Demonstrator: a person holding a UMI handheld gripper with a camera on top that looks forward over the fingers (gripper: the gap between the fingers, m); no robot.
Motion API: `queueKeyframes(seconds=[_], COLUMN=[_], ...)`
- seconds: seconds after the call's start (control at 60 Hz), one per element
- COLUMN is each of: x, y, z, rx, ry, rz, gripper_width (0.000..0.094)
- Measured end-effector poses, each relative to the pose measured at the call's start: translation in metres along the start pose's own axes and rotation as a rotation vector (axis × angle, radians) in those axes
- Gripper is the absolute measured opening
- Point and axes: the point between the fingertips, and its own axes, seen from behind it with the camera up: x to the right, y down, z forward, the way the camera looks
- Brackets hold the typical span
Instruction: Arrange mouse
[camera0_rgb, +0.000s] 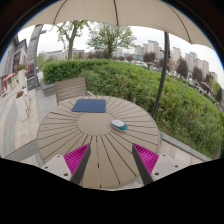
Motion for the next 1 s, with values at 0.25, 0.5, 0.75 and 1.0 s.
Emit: queueKeyframes(seconds=[0.25, 0.5, 0.75, 1.0], x=[0.036, 0.058, 0.06, 0.064], y=[-0.002, -0.001, 0.012, 0.003], z=[0.059, 0.136, 0.223, 0.298], rx=[0.042, 0.028, -0.02, -0.045], ry=[0.032, 0.026, -0.004, -0.032], rz=[0.017, 0.019, 0.007, -0.023], gripper_width=[0.0857, 0.0854, 0.0855, 0.0861])
